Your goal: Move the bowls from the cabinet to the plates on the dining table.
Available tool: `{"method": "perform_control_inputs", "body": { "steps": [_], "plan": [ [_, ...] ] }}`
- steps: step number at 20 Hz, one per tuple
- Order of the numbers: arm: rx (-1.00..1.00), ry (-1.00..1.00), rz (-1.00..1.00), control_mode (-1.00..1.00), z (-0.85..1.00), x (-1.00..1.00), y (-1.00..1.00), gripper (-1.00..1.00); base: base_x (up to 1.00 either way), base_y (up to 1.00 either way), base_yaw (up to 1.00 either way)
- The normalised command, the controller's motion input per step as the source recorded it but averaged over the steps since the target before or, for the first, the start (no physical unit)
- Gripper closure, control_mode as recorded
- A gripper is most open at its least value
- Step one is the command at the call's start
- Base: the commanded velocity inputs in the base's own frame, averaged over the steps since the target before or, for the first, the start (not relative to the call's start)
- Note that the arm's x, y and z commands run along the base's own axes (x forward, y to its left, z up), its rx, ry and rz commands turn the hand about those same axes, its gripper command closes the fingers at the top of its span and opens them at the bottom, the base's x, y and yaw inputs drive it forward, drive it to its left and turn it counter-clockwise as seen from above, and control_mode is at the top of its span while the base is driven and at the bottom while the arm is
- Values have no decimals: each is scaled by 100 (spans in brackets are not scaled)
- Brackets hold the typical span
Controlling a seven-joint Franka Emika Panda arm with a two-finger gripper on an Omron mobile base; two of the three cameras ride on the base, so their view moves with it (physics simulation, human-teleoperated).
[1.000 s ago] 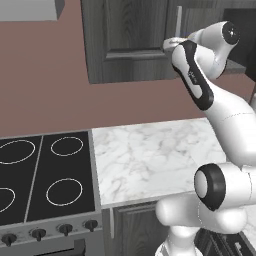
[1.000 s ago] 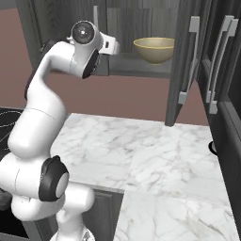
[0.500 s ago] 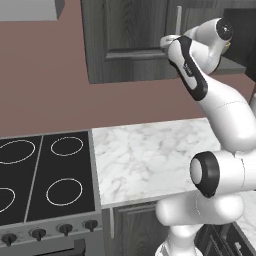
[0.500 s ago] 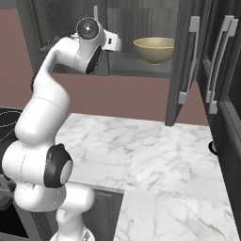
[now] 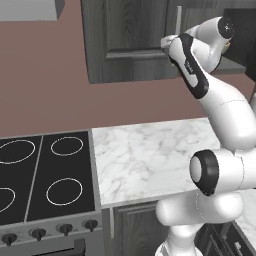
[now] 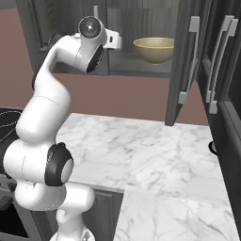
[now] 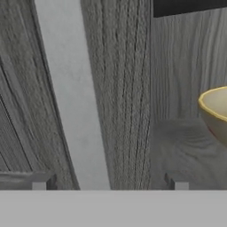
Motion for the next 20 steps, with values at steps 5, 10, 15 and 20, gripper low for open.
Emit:
{"method": "perform_control_inputs", "body": {
  "steps": [5,10,15,20],
  "plan": [
    [0,-1,0,-100,0,12,0,100,0,0,0],
    [0,-10,0,-100,0,-24,17,100,0,0,0],
    [0,-16,0,-100,0,-51,29,100,0,0,0],
    [0,-19,0,-100,1,-82,36,100,0,0,0]
  ]
}}
